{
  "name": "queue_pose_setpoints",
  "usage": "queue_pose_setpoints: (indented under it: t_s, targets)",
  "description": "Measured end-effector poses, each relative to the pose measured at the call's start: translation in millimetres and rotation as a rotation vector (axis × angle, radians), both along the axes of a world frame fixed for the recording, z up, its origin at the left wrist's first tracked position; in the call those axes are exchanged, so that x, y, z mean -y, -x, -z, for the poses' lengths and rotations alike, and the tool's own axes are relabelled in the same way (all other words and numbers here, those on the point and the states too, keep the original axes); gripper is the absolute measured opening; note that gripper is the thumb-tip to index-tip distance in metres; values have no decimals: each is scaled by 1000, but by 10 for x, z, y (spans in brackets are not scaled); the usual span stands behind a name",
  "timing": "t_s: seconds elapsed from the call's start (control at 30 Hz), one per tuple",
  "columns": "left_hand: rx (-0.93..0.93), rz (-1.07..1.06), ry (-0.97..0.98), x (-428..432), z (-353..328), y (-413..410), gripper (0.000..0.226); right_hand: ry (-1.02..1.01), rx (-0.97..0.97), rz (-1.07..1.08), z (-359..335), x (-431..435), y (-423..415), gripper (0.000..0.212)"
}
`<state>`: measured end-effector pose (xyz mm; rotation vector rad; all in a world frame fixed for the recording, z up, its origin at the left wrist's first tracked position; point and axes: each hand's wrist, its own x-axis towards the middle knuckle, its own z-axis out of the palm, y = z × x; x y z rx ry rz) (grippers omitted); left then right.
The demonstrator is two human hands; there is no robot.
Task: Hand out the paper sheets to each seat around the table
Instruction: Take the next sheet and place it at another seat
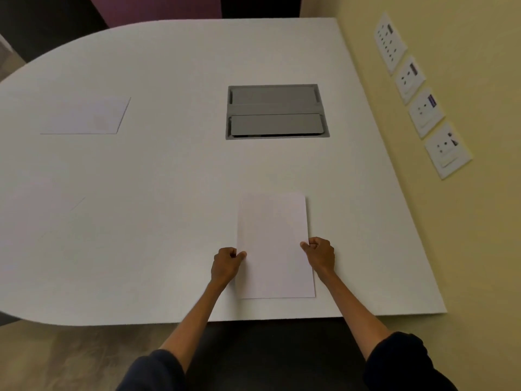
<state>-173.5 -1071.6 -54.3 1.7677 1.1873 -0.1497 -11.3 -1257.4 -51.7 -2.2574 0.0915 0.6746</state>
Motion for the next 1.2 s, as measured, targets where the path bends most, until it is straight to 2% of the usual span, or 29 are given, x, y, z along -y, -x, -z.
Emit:
queue_pose_setpoints:
  t_s: [0.17,0.33,0.37,0.6,0.77,0.87,1.03,1.1,1.2]
  targets:
    - [-32,-15,-53,7,40,-65,46,106,63,-72,83,-63,-44,18]
    - [-93,-36,-95,-7,31,-106,19,184,168,-137,134,-44,-75,23]
    - [-99,-39,-99,-14,25,-116,20,189,179,-141,137,-46,-77,25]
    - [-76,-11,-152,13,1,-123,45,144,215,-166,134,-21,-30,35]
    - [-16,24,-215,-6,20,-31,77,121,259,-267,116,53,-74,43]
    - [-6,244,-358,-90,26,15,93,169,337,-445,80,25,-130,58]
    - [-114,751,-450,-213,25,-35,125,254,282,-847,61,-78,-166,107]
    - [-186,856,-463,-223,65,-43,131,298,258,-934,94,-75,-176,115]
    - [-226,882,-465,-228,97,-49,133,334,253,-977,131,-53,-187,117]
